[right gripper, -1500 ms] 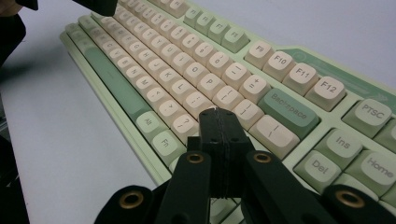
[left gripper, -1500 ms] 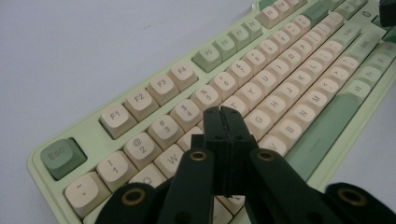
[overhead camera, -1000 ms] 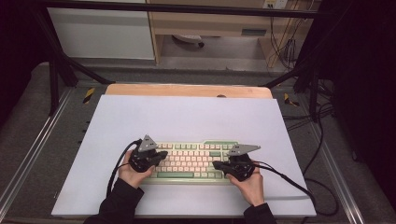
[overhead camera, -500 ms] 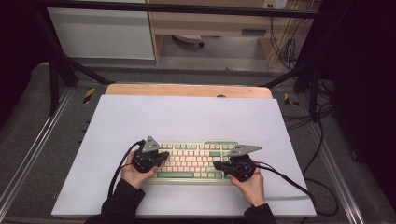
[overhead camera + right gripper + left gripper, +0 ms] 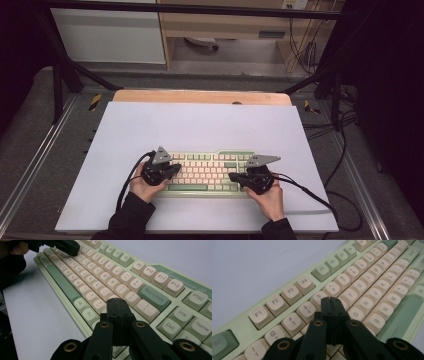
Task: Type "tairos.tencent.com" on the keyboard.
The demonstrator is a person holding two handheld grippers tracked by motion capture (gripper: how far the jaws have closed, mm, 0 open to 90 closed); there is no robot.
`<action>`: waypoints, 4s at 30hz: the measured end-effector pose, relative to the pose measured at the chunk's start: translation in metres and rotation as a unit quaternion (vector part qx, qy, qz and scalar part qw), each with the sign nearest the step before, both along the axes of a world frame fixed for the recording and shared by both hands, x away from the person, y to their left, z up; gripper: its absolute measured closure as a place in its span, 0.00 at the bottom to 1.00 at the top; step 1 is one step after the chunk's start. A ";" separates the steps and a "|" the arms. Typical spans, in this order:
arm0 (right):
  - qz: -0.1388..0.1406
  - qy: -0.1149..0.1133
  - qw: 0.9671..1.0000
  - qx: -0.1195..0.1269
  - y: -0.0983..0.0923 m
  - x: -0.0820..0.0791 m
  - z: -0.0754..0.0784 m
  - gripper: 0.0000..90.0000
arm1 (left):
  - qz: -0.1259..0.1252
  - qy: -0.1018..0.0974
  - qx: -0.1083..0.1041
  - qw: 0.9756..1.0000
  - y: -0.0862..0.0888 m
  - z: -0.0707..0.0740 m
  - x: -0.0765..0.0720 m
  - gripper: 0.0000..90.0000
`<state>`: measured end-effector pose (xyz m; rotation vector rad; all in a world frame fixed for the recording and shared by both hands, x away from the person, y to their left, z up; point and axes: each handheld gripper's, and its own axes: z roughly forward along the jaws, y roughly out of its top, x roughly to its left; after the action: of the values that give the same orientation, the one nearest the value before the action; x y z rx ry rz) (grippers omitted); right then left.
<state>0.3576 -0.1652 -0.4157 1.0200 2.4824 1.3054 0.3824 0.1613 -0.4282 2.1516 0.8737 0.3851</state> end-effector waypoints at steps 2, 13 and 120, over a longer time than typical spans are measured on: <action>0.000 0.000 1.000 0.000 0.000 0.000 0.000 1.00 | 0.000 0.001 -0.001 1.000 0.000 -0.001 0.000 1.00; 0.000 -0.001 1.000 0.001 0.000 0.000 0.001 1.00 | -0.008 -0.004 -0.009 1.000 0.002 0.005 -0.005 1.00; 0.014 -0.001 1.000 -0.021 0.055 0.022 0.012 1.00 | 0.010 -0.005 -0.034 0.999 0.056 0.014 -0.029 1.00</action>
<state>0.3799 -0.1105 -0.4035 0.9773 2.5219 1.2547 0.3537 0.2175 -0.4140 2.0780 0.8900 0.3704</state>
